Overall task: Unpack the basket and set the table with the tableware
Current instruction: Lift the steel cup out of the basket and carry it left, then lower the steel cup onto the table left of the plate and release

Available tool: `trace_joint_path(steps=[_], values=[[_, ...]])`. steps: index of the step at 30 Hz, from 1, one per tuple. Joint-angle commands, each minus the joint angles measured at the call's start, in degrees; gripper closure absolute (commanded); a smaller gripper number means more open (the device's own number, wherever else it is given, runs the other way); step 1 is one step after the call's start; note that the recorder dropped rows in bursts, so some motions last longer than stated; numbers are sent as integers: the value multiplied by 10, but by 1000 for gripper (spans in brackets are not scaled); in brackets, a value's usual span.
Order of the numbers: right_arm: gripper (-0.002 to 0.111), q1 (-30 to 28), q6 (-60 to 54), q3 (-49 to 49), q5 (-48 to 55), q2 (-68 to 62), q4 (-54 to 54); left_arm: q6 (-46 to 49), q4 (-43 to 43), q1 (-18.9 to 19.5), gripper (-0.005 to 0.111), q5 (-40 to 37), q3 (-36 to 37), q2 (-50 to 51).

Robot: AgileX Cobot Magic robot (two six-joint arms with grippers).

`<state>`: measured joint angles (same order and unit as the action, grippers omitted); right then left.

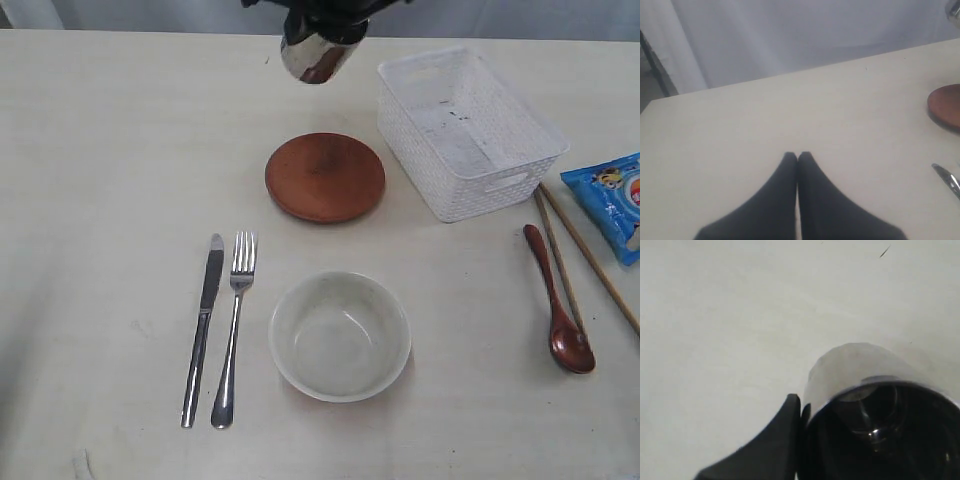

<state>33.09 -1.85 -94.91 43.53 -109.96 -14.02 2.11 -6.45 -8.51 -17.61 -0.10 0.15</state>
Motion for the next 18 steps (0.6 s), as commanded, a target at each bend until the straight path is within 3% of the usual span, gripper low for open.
trace_joint_path(steps=[1, 9, 18], values=[[109, 40, 1, -46, 61, -52, 15, -2, 7, 3, 107, 5, 1, -2], [109, 112, -5, -166, 104, -152, 22, -2, 7, 3, 107, 5, 1, -2], [109, 138, 10, -268, 200, -248, 81, -2, 7, 3, 107, 5, 1, -2]])
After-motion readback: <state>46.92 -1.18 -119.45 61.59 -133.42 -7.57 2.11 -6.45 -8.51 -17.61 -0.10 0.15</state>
